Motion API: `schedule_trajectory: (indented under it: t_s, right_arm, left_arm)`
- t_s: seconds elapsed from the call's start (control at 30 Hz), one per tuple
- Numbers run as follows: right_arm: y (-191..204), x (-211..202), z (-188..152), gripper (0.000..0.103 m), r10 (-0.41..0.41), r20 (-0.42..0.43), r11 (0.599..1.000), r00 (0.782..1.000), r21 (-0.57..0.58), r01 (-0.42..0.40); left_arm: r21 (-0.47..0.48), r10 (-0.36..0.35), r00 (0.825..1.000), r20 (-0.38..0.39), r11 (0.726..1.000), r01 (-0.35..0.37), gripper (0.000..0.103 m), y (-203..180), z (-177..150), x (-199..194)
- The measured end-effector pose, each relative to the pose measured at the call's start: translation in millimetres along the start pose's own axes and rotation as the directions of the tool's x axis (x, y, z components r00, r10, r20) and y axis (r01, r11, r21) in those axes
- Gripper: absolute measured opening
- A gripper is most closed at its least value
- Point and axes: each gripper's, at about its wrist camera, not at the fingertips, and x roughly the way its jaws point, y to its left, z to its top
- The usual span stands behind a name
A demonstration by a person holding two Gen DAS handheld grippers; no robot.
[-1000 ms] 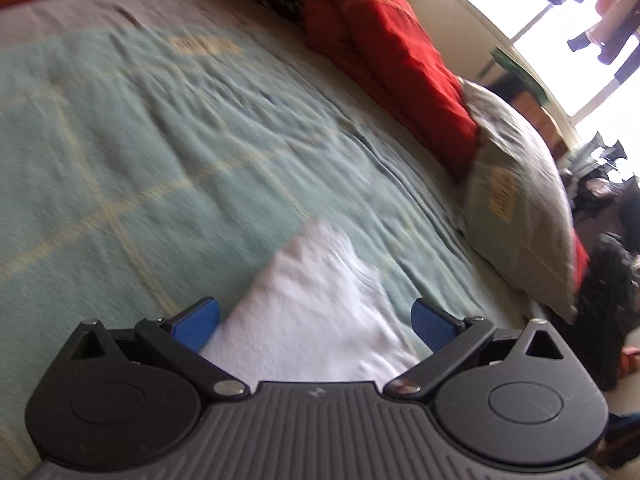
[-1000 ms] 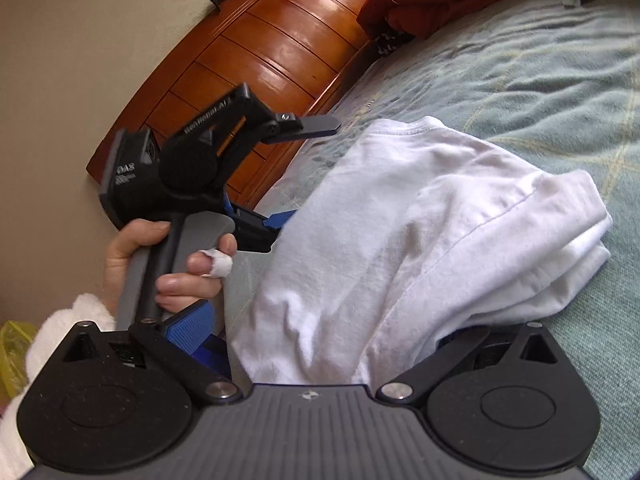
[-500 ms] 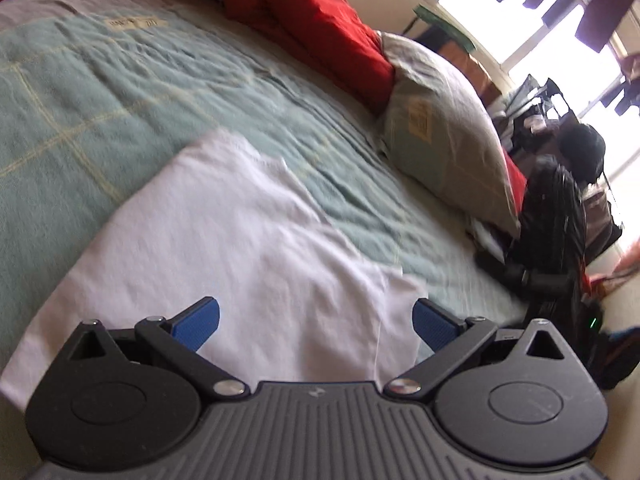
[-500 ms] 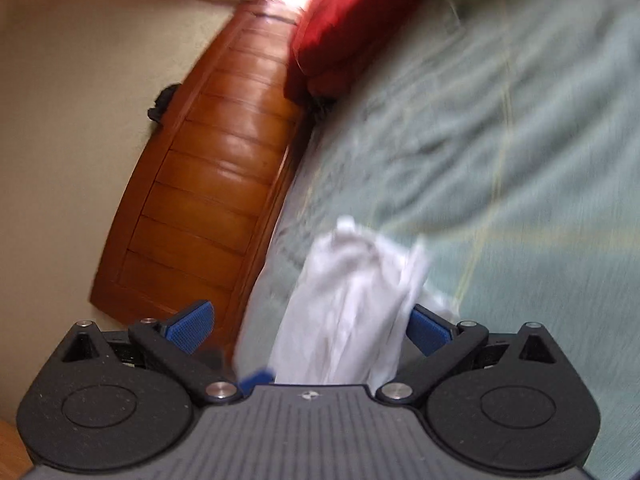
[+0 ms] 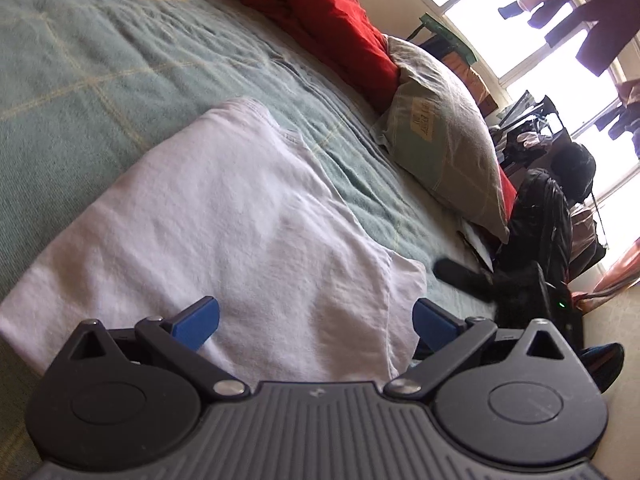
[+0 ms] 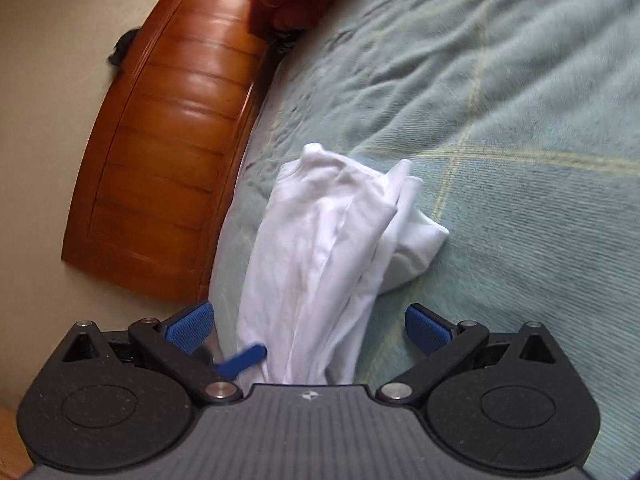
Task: Fold clothes
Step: 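Raise both open grippers away from the folded white shirt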
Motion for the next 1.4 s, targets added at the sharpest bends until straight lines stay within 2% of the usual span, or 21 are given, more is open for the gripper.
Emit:
schedule_trajectory:
  t_s: [0.07, 0.1, 0.17, 0.27, 0.4, 0.43, 0.5, 0.6, 0.67, 0.7, 0.77, 0.83, 0.97, 1.07, 1.2, 1.33, 1.4]
  right_arm:
    - [0, 10, 8, 0.103, 0.006, 0.037, 0.999, 0.999, 0.044, -0.007]
    - [3, 13, 13, 0.103, 0.008, 0.069, 0.999, 0.998, 0.03, -0.011]
    - [10, 7, 16, 0.103, -0.007, 0.181, 0.999, 0.983, -0.032, 0.013]
    - [20, -18, 15, 0.103, 0.077, 0.293, 0.985, 0.953, -0.173, -0.027]
    - [43, -38, 9, 0.103, 0.024, 0.313, 0.943, 0.949, -0.323, 0.083]
    - [51, -41, 6, 0.103, 0.018, 0.313, 0.918, 0.949, -0.382, 0.109]
    - [67, -39, -4, 0.103, 0.031, 0.245, 0.846, 0.969, -0.523, 0.105]
    - [88, -13, -26, 0.103, -0.05, 0.116, 0.698, 0.992, -0.706, 0.118]
    - [90, 9, -41, 0.103, -0.142, 0.095, 0.593, 0.985, -0.789, 0.161]
    - [85, 18, -47, 0.102, -0.201, 0.093, 0.556, 0.975, -0.809, 0.192]
    - [69, 28, -51, 0.099, -0.297, 0.099, 0.51, 0.95, -0.824, 0.245]
    - [59, 24, -57, 0.099, -0.337, 0.121, 0.458, 0.934, -0.845, 0.275]
    - [74, 11, -71, 0.099, -0.309, 0.156, 0.419, 0.938, -0.863, 0.282]
    - [79, 7, -83, 0.099, -0.29, 0.136, 0.396, 0.947, -0.884, 0.248]
    - [86, 3, -101, 0.099, -0.265, 0.104, 0.364, 0.959, -0.91, 0.2]
    - [93, -1, -118, 0.099, -0.241, 0.071, 0.329, 0.968, -0.932, 0.15]
    - [96, -4, -126, 0.099, -0.23, 0.054, 0.311, 0.972, -0.942, 0.126]
  left_arm:
    - [-0.011, -0.016, 1.0, 0.003, 1.0, 0.016, 0.102, 4, -1, 0]
    - [-0.017, -0.022, 1.0, 0.004, 1.0, 0.022, 0.102, 6, -1, 0]
    - [-0.025, -0.029, 1.0, 0.008, 0.999, 0.029, 0.102, 8, -3, -1]
    - [-0.01, -0.036, 0.999, 0.003, 0.999, 0.036, 0.102, 7, -6, -4]
    - [0.03, -0.024, 0.999, 0.029, 0.999, 0.023, 0.102, -1, -4, -13]
    - [0.041, -0.023, 0.999, 0.039, 0.999, 0.022, 0.102, -3, -3, -16]
    - [0.071, -0.009, 0.999, 0.048, 0.997, 0.005, 0.102, -8, -1, -18]
    - [0.108, 0.036, 0.998, 0.054, 0.993, -0.042, 0.102, -8, 0, -18]
    - [0.113, 0.066, 0.997, 0.042, 0.991, -0.071, 0.102, -2, -2, -14]
    - [0.1, 0.066, 0.997, 0.035, 0.993, -0.069, 0.102, 4, -4, -14]
    - [0.076, 0.066, 0.998, 0.025, 0.995, -0.067, 0.102, 14, -8, -15]
    - [0.07, 0.063, 0.997, 0.046, 0.995, -0.066, 0.102, 14, -6, -23]
    - [0.085, 0.05, 0.992, 0.119, 0.995, -0.06, 0.102, 10, 10, -33]
    - [0.054, 0.047, 0.991, 0.122, 0.997, -0.054, 0.102, 15, 22, -24]
    - [0.051, 0.096, 0.99, 0.103, 0.993, -0.102, 0.102, 27, 23, -4]
    - [0.077, 0.113, 0.986, 0.122, 0.989, -0.123, 0.102, 15, 17, -22]
    - [0.105, 0.095, 0.989, 0.112, 0.989, -0.107, 0.102, 9, 9, -35]
